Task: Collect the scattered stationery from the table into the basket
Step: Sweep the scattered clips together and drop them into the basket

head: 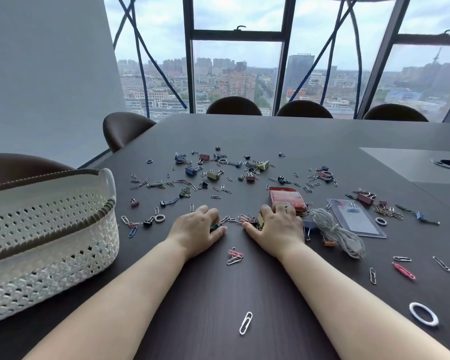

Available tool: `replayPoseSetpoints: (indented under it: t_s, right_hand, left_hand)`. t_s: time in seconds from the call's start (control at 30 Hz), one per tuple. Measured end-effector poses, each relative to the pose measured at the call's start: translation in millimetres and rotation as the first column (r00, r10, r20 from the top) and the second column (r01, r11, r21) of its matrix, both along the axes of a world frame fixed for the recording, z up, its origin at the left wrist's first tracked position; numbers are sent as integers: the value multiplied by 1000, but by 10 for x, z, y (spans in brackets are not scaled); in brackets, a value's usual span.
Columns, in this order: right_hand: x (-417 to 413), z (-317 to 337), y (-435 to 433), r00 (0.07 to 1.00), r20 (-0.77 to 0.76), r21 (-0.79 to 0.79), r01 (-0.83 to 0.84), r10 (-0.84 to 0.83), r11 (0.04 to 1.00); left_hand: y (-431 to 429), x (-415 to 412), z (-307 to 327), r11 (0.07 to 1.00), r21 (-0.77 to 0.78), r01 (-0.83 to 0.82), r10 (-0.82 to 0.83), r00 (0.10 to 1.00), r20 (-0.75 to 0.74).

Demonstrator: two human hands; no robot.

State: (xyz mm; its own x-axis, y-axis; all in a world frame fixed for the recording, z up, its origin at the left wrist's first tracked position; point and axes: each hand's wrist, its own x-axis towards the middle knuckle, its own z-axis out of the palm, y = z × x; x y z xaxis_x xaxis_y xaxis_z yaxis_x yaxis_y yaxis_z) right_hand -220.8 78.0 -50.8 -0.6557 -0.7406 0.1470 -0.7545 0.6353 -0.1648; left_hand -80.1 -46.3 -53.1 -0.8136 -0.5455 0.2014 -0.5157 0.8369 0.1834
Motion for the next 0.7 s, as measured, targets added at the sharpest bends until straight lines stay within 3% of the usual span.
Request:
replayPoseSetpoints:
  t_s: [0.13,0.33,0.53,0.7]
  right_hand:
    - [21,-1,-16,997,-7,-53,-79,79,995]
    - [25,7,-19,997,-61,-73,-41,36,996]
    - [21,-23,-26,998,-35,-97,-63,60,993]
    - [52,2,-37,991,-77,-111,-116,108,987]
  left_hand:
    - [3,-9,-18,999,-32,-17,16,999,-43]
    - [9,-5,-18,998,-41,-51,45,989,-144]
    - [11,-3,-26,991,-126,-50,32,989,-142]
    - [-8,-20,-33,997,-74,-33,24,992,-125]
